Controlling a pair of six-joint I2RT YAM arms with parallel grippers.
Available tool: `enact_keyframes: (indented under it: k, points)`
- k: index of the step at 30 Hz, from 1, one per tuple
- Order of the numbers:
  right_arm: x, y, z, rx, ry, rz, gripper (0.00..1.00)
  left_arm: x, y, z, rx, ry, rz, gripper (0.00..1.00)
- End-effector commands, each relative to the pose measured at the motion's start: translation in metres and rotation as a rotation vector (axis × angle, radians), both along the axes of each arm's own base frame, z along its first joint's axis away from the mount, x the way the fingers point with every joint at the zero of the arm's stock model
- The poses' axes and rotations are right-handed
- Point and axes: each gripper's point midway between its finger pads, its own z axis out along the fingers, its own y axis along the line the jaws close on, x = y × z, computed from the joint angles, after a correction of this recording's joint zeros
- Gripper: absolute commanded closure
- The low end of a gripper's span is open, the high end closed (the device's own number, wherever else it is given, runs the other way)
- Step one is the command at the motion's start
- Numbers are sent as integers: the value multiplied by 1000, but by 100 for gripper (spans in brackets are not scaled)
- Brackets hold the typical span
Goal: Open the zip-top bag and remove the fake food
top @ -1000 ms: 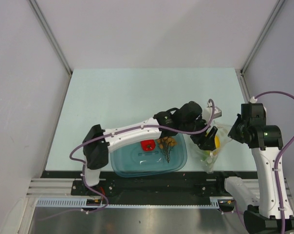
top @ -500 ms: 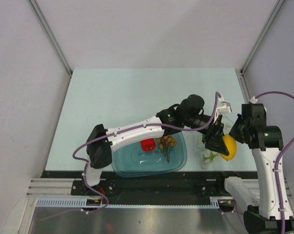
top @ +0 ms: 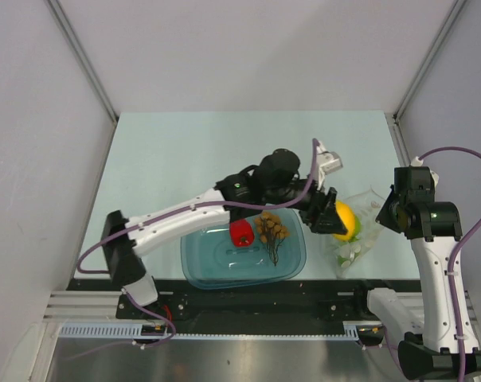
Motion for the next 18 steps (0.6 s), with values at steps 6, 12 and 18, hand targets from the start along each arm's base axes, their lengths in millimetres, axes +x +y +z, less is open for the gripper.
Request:
enact_keyframes:
  k: [6,12,18]
  points:
    - [13,-6,6,-38,-31,0,100,71,162,-94,472,-92,632,100]
    - [17,-5,5,-43,-29,9,100,74,263,-152,743,-16,848,100]
    - [21,-5,8,-57,-32,17,100,60,331,-196,955,77,975,100]
